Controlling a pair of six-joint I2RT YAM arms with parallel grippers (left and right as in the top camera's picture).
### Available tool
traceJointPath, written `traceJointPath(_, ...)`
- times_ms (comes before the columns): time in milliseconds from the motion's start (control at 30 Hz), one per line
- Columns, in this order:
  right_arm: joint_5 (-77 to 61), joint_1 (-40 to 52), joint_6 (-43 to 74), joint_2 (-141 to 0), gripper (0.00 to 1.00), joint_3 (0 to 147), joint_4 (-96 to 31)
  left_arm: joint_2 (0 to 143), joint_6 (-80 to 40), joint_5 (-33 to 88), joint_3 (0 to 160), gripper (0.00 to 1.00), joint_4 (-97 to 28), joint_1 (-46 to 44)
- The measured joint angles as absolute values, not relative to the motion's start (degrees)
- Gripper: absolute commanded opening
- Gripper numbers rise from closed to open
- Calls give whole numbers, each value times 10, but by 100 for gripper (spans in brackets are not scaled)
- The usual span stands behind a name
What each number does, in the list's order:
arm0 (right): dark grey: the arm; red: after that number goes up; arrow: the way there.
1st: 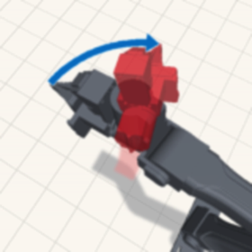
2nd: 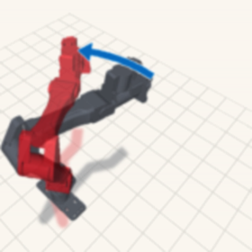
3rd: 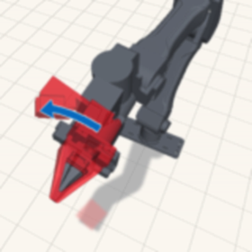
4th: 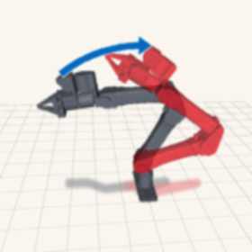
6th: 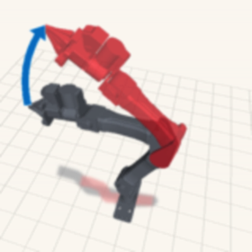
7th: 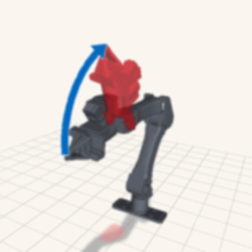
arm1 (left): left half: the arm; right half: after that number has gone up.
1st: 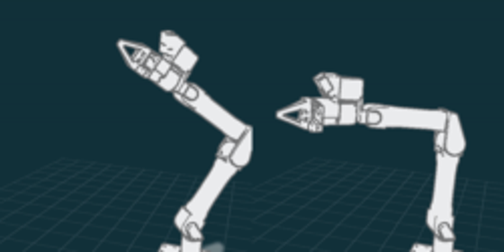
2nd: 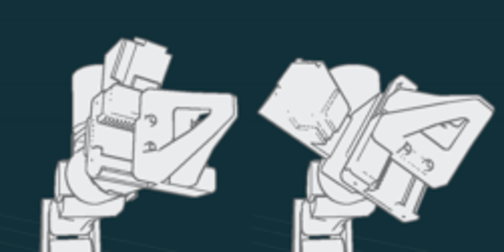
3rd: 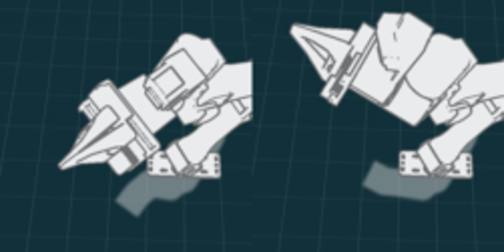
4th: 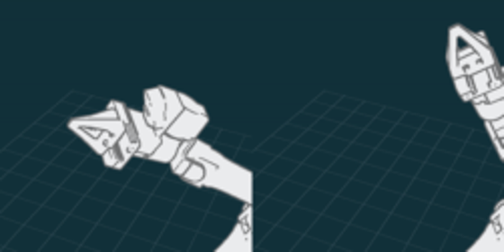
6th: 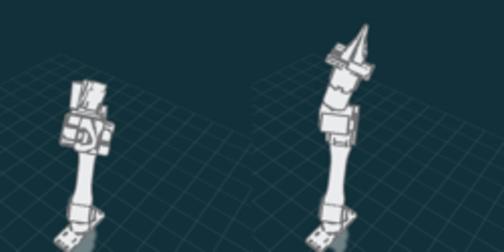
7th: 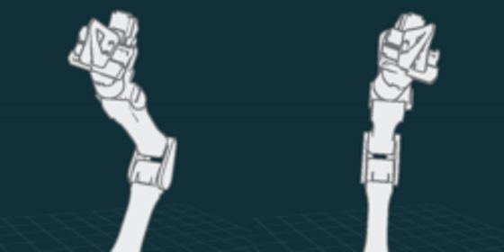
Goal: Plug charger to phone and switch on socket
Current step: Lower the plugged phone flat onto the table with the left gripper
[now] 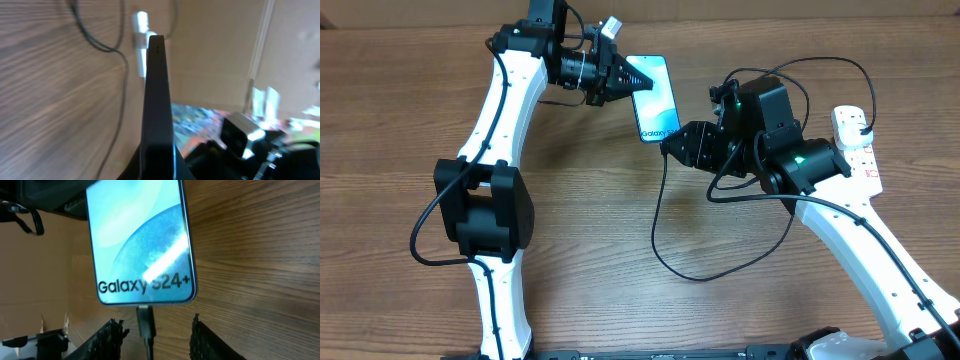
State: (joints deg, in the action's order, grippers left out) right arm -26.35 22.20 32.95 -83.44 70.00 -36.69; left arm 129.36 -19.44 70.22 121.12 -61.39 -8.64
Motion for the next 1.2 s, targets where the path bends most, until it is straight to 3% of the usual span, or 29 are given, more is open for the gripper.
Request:
traceJointPath(433,-250,222,321,-837,51,700,-368,1294,-186,582,1211,6,-616,-87)
traceJointPath(1200,-237,222,317,-845,52,700,-371,1350,-146,501,1211,4,-618,-87)
